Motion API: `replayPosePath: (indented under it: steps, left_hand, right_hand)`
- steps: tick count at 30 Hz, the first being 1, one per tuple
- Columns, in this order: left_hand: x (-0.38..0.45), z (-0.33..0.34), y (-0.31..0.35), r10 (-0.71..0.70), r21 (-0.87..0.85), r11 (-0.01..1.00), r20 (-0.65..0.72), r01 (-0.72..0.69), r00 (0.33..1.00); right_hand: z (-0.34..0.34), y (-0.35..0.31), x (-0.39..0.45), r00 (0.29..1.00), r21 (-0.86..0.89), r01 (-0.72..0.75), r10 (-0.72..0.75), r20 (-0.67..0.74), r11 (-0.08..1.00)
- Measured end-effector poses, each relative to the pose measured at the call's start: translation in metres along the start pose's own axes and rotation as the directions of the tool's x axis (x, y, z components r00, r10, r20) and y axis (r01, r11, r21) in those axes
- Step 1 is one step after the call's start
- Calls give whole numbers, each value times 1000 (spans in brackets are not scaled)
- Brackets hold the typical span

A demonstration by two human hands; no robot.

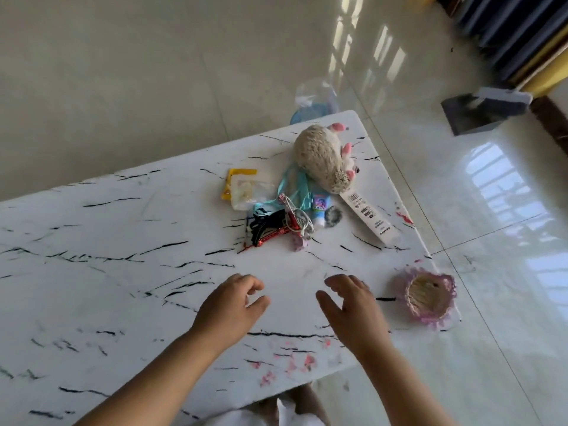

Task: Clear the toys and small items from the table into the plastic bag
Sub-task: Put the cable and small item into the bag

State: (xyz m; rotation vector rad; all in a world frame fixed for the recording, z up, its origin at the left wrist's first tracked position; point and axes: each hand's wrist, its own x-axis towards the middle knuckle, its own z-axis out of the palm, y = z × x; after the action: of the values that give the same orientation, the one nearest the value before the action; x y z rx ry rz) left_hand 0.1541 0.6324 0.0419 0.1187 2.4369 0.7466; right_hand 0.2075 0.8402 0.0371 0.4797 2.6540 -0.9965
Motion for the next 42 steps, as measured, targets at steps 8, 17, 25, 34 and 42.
replayPosePath:
  steps: [8, 17, 25, 34, 42]
  left_hand:
    - [120, 44, -10, -74, -40, 997, -52, 72, 996]
    - [185, 81, -29, 50, 75, 997, -285, -30, 957]
    - [172, 92, -39, 96, 162, 985, -246, -57, 964]
    - [147, 109, -32, 101, 95, 992, -127, -89, 987]
    - [150, 116, -10, 151, -58, 986, -78, -156, 985]
  right_hand:
    - [51, 19, 149, 999, -56, 32, -31, 30, 998]
    - [116, 31, 219, 995, -46, 99, -98, 23, 994]
    - [126, 47, 179, 997, 15, 3, -4, 81, 1000]
    - [109, 73, 108, 996, 44, -61, 64, -63, 997]
    - [81, 78, 86, 987, 109, -37, 54, -149, 993]
